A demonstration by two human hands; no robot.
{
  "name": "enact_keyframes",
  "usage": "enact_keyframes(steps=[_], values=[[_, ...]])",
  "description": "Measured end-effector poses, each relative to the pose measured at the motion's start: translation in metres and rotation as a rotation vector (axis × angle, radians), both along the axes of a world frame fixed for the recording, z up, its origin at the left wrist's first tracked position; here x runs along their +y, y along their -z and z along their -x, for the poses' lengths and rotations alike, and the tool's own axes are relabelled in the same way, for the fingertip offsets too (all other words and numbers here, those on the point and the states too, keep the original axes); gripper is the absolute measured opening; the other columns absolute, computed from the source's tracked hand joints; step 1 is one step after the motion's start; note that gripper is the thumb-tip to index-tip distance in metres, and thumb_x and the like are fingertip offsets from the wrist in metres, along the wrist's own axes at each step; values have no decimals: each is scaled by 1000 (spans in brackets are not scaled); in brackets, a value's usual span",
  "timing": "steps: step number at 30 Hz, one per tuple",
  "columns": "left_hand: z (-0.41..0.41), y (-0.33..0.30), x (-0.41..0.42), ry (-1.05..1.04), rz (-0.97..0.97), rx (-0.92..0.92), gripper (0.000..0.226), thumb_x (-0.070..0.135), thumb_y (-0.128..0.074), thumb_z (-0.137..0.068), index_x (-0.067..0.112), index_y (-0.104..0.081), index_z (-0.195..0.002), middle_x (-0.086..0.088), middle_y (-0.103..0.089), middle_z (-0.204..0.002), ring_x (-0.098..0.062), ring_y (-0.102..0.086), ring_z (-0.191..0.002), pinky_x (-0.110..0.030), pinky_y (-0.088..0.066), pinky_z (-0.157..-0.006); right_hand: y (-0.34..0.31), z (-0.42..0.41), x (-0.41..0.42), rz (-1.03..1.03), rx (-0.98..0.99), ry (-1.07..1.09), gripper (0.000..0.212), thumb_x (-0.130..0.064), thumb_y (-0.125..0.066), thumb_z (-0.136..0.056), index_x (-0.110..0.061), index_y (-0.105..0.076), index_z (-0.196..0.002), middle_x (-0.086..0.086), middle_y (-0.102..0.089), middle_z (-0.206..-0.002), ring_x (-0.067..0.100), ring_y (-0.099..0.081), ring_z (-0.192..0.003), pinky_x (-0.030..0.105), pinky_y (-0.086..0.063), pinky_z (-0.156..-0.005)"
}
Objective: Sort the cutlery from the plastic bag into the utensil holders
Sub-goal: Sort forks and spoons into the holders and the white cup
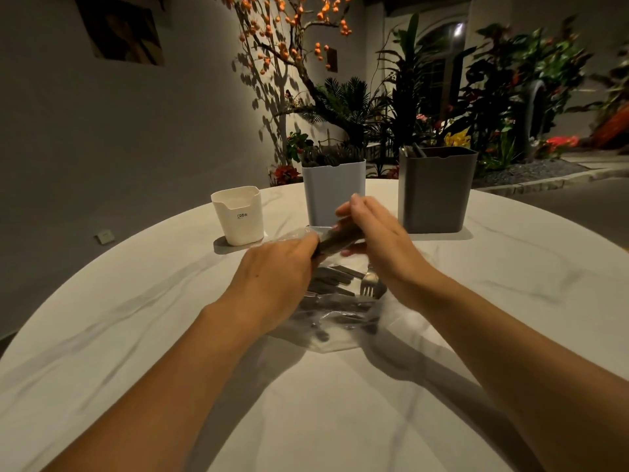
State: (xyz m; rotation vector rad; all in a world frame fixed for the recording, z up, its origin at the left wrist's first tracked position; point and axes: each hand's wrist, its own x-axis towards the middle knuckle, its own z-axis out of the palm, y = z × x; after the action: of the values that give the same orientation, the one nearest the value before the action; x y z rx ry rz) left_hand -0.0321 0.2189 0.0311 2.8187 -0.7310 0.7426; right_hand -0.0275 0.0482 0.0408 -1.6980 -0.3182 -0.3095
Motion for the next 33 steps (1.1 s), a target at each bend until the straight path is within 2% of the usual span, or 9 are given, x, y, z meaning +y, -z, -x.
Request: enact_keyframes(steps=[5, 7, 10, 13, 17, 21, 26, 29, 33], values=[[1, 1, -6, 42, 230, 69, 13, 39, -52, -101, 32, -42, -105, 6, -67, -100, -15, -61, -84, -36, -57, -84, -3, 1, 0, 13, 32, -54, 24, -35, -41, -106, -15, -52, -112, 9, -66, -95, 18, -67, -86, 25, -53, -66], [4, -2, -8, 91, 347, 133, 26, 54, -42, -98, 30, -49, -106, 10, -67, -92, -12, -62, -81, -32, -57, -78, -4, 2, -4, 42, -2, -27, 13, -27, -53, -102, -15, -54, -107, 7, -66, -89, 17, -64, -75, 22, -51, -62], [7, -4, -15, 145, 425, 253, 29, 47, -36, -104, 28, -58, -105, 12, -65, -90, -11, -61, -83, -37, -56, -80, -8, 2, -6, 10, -98, 11, 12, -19, -64, -95, -10, -61, -101, 6, -69, -80, 16, -65, -65, 24, -55, -60], [5, -9, -20, 236, 618, 376, 25, 35, -42, -106, 24, -62, -96, 15, -62, -76, -6, -58, -69, -26, -51, -66, -12, 3, -9, -89, -100, 6, 18, -18, -69, -91, -8, -65, -105, 8, -73, -89, 19, -72, -80, 28, -59, -72], [9, -22, -23, 322, 937, 560, 30, 27, -44, -106, 9, -64, -93, 3, -56, -62, -8, -46, -50, -21, -38, -46, -20, 5, -12, -247, -21, -170, 21, -3, -66, -90, -8, -69, -110, 10, -75, -102, 22, -72, -100, 30, -58, -88], [9, -26, -25, 308, 1049, 671, 32, 29, -43, -105, 8, -68, -105, -2, -73, -77, -15, -64, -59, -24, -55, -59, -28, 3, -13, -200, 15, -178, 22, -2, -66, -90, -12, -71, -109, 5, -76, -102, 18, -72, -101, 28, -57, -87], [6, -31, -29, 337, 1192, 797, 32, 27, -43, -105, 9, -68, -113, -8, -77, -95, -22, -74, -75, -27, -61, -68, -39, 1, -17, -117, -11, -101, 26, -4, -72, -86, -23, -69, -103, -5, -77, -95, 8, -72, -92, 17, -55, -71], [3, -36, -32, 347, 1199, 791, 29, 25, -45, -105, 11, -68, -114, -7, -76, -93, -19, -71, -71, -26, -58, -64, -46, -1, -21, -73, -61, -45, 36, -5, -75, -83, -28, -65, -109, -3, -76, -95, 7, -72, -92, 15, -55, -69], [-5, -44, -44, 313, 1115, 742, 20, 22, -45, -106, 15, -63, -107, 1, -57, -68, -7, -47, -54, -21, -41, -51, -59, -4, -24, 117, -181, 19, 59, -8, -74, -86, -27, -52, -137, -4, -72, -107, 5, -69, -100, 15, -55, -81]])
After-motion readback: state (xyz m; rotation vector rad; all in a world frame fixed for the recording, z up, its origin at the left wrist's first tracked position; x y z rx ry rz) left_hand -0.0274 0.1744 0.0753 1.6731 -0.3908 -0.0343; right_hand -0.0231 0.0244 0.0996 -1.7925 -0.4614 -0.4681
